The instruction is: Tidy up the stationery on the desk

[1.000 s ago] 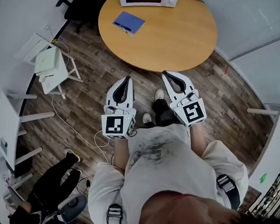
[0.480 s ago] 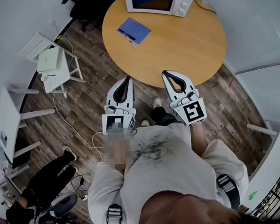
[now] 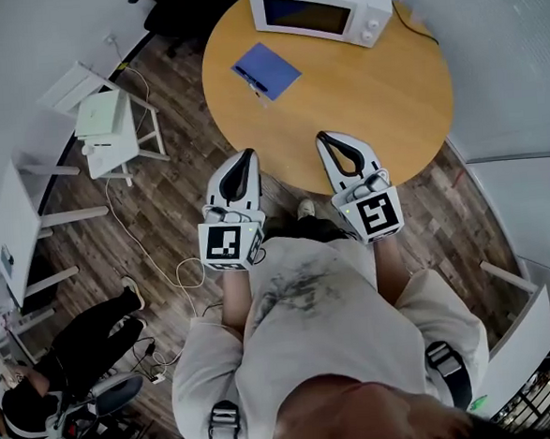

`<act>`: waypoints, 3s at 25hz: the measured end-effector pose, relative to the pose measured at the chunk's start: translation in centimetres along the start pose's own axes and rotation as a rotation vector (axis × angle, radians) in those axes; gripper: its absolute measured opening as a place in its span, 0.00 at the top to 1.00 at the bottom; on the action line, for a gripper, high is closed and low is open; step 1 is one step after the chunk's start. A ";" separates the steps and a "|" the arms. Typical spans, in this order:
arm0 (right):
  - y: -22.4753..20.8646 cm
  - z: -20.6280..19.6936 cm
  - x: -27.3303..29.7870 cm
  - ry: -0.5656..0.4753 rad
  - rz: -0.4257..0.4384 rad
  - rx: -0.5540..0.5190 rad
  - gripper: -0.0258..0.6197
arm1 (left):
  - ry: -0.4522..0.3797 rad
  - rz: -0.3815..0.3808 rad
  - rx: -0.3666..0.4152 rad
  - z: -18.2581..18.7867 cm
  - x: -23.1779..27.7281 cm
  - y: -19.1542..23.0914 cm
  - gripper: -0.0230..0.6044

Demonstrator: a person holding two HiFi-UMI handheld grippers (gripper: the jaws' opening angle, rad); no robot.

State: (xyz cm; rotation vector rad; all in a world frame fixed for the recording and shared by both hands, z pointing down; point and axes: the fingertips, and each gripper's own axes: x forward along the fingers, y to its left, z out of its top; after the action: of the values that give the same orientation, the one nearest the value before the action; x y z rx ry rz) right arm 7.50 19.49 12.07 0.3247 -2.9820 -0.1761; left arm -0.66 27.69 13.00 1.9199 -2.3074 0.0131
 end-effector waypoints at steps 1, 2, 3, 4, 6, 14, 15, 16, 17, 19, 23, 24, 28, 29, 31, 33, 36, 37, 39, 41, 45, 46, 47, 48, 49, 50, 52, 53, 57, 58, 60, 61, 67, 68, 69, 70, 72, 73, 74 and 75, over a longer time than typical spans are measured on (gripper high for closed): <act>-0.3 -0.2 0.3 0.005 0.004 0.000 0.86 | 0.004 0.002 -0.002 -0.1 0.5 0.2 0.95; -0.5 -0.5 0.7 0.012 0.009 -0.002 0.86 | 0.008 0.005 -0.004 -0.3 1.1 0.4 0.95; -0.8 -0.8 1.2 0.020 0.015 -0.005 0.86 | 0.012 0.007 -0.005 -0.4 1.6 0.6 0.95; -1.0 -1.2 1.7 0.028 0.020 -0.007 0.86 | 0.016 0.008 -0.006 -0.6 2.1 0.9 0.95; -1.4 -1.9 2.9 0.045 0.027 -0.001 0.86 | 0.026 0.010 -0.010 -1.2 3.1 1.6 0.95; -2.4 -4.9 9.5 0.113 0.038 -0.005 0.86 | 0.056 -0.021 -0.029 -4.7 7.8 5.6 0.95; -2.6 -5.2 10.4 0.118 0.037 -0.002 0.86 | 0.060 -0.024 -0.035 -5.2 8.5 6.3 0.95; -2.7 -5.6 11.3 0.126 0.037 0.002 0.86 | 0.065 -0.028 -0.043 -5.7 9.3 6.9 0.95; -2.9 -6.1 12.2 0.138 0.037 0.007 0.86 | 0.072 -0.031 -0.049 -6.2 10.0 7.5 0.95; -3.3 -7.3 13.9 0.171 0.036 0.017 0.86 | 0.083 -0.038 -0.058 -7.0 11.4 8.8 0.95; -4.0 -9.3 17.2 0.222 0.026 0.040 0.86 | 0.114 -0.051 -0.086 -8.9 13.8 11.3 0.95; -4.1 -9.9 17.9 0.237 0.026 0.042 0.86 | 0.120 -0.053 -0.091 -9.4 14.3 11.9 0.95; -4.3 -12.3 20.5 0.299 0.027 0.051 0.86 | 0.147 -0.060 -0.112 -11.3 16.0 13.8 0.95; -4.3 -12.9 21.1 0.311 0.029 0.050 0.86 | 0.154 -0.062 -0.115 -11.9 16.4 14.2 0.95; -4.4 -14.0 22.3 0.325 0.033 0.046 0.86 | 0.168 -0.067 -0.123 -12.9 17.2 14.9 0.95; -4.6 -15.1 23.6 0.335 0.032 0.052 0.86 | 0.179 -0.070 -0.131 -13.9 18.1 15.6 0.95; -4.8 -16.9 25.3 0.361 0.039 0.045 0.86 | 0.205 -0.076 -0.142 -15.7 19.3 16.5 0.95; -4.9 -17.5 25.7 0.371 0.040 0.045 0.86 | 0.215 -0.079 -0.144 -16.3 19.6 16.8 0.95; -5.0 -18.7 26.4 0.395 0.032 0.062 0.86 | 0.235 -0.085 -0.147 -17.4 20.2 17.3 0.95; -5.1 -19.7 27.1 0.418 0.029 0.078 0.86 | 0.250 -0.098 -0.149 -18.3 20.8 17.6 0.95; -4.5 -22.2 28.4 0.457 0.052 0.067 0.86 | 0.271 -0.126 -0.150 -20.1 21.9 18.0 0.95; -4.3 -22.8 28.8 0.470 0.056 0.071 0.86 | 0.275 -0.131 -0.152 -20.6 22.2 18.1 0.95; -4.1 -23.4 29.1 0.483 0.057 0.076 0.86 | 0.279 -0.136 -0.155 -21.0 22.4 18.2 0.95; -4.0 -24.0 29.4 0.497 0.058 0.081 0.86 | 0.283 -0.140 -0.158 -21.5 22.6 18.3 0.95; -3.9 -24.6 29.8 0.509 0.059 0.086 0.86 | 0.288 -0.143 -0.161 -21.9 22.9 18.3 0.95; -3.8 -25.3 30.1 0.521 0.060 0.091 0.86 | 0.294 -0.146 -0.165 -22.4 23.1 18.4 0.95; -3.3 -26.8 30.7 0.546 0.068 0.099 0.86 | 0.307 -0.154 -0.171 -23.4 23.5 18.5 0.95; -3.1 -27.5 30.9 0.558 0.074 0.101 0.86 | 0.313 -0.158 -0.173 -23.8 23.7 18.5 0.95; -2.6 -29.8 31.7 0.599 0.084 0.118 0.86 | 0.334 -0.172 -0.181 -25.5 24.3 18.4 0.95; -2.6 -30.4 31.9 0.606 0.084 0.125 0.86 | 0.338 -0.175 -0.182 -25.9 24.4 18.4 0.95; -2.5 -31.4 32.0 0.616 0.082 0.136 0.86 | 0.348 -0.180 -0.183 -26.7 24.7 18.4 0.95; -2.4 -31.9 32.1 0.621 0.081 0.142 0.85 | 0.354 -0.181 -0.182 -27.1 24.8 18.5 0.95; -1.9 -34.1 32.3 0.667 0.088 0.158 0.76 | 0.383 -0.185 -0.163 -28.8 25.4 19.0 0.95; -1.8 -34.4 32.3 0.674 0.087 0.158 0.76 | 0.387 -0.186 -0.162 -28.9 25.4 19.1 0.95; -1.6 -34.7 32.3 0.682 0.086 0.159 0.76 | 0.390 -0.186 -0.163 -29.0 25.4 19.2 0.95; -1.5 -35.0 32.4 0.691 0.086 0.160 0.76 | 0.392 -0.185 -0.164 -29.1 25.4 19.3 0.95; -1.1 -35.6 32.4 0.709 0.087 0.163 0.76 | 0.394 -0.179 -0.165 -29.4 25.3 19.6 0.95; -0.9 -35.9 32.5 0.718 0.087 0.166 0.76 | 0.393 -0.179 -0.167 -29.5 25.2 19.7 0.95; -0.8 -36.2 32.5 0.727 0.088 0.169 0.76 | 0.394 -0.181 -0.169 -29.5 25.2 19.8 0.95; -0.7 -36.5 32.5 0.736 0.087 0.172 0.76 | 0.396 -0.184 -0.171 -29.5 25.2 19.8 0.95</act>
State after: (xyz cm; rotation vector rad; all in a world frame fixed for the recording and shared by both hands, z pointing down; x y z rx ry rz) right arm -18.45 7.95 51.86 0.2132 -2.2746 0.1778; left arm -21.44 9.57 46.73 1.8396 -1.8149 0.1560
